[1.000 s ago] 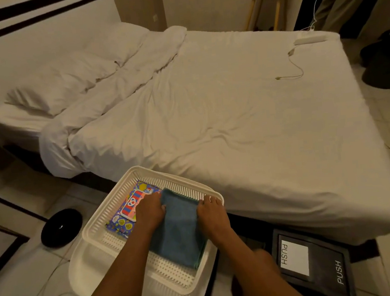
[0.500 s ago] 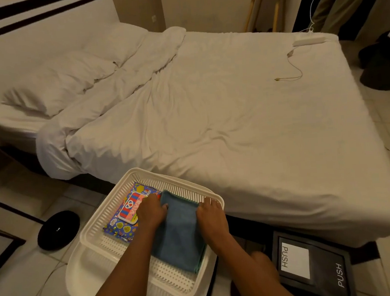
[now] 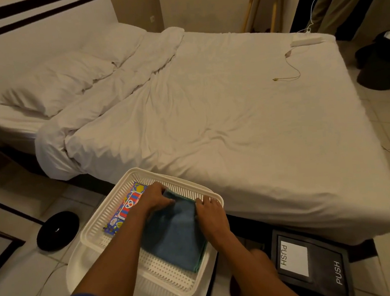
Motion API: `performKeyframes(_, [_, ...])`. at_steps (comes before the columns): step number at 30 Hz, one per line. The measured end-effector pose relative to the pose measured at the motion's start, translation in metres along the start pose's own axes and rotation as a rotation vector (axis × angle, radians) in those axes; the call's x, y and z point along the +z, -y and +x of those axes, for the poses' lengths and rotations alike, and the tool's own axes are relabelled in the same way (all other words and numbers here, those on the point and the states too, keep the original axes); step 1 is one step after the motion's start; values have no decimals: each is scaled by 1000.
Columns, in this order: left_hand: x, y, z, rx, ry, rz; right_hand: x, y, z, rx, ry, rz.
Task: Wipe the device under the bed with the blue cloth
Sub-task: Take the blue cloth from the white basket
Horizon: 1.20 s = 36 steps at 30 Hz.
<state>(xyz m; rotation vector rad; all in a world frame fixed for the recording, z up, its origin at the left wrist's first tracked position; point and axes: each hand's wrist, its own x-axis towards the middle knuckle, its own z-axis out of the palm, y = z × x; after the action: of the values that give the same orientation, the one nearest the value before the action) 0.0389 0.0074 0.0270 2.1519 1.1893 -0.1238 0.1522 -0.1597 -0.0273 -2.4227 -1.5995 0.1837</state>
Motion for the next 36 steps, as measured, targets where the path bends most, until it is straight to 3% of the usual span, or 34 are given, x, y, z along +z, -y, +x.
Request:
performKeyframes(4, [-20,-13,-3,107,68,157,1,-1,0,-4,-38,137])
performKeyframes(8, [-30,-28,-16,186,117,237,-14,-2,4,24,45,259])
performKeyframes(17, [-75,-41,-54,191,188,292,-62,3,5,-106,160,72])
performKeyframes(23, [-112,-65,-87,190,78,310,-123,3,-4,-99,167,173])
performKeyframes(31, [-130,-139,-137,423,-231,317,-227,-26,-28,-58,-42,132])
performKeyframes(36, [-99,-200,-150,556,-286,320,-271,-76,-68,34,-89,95])
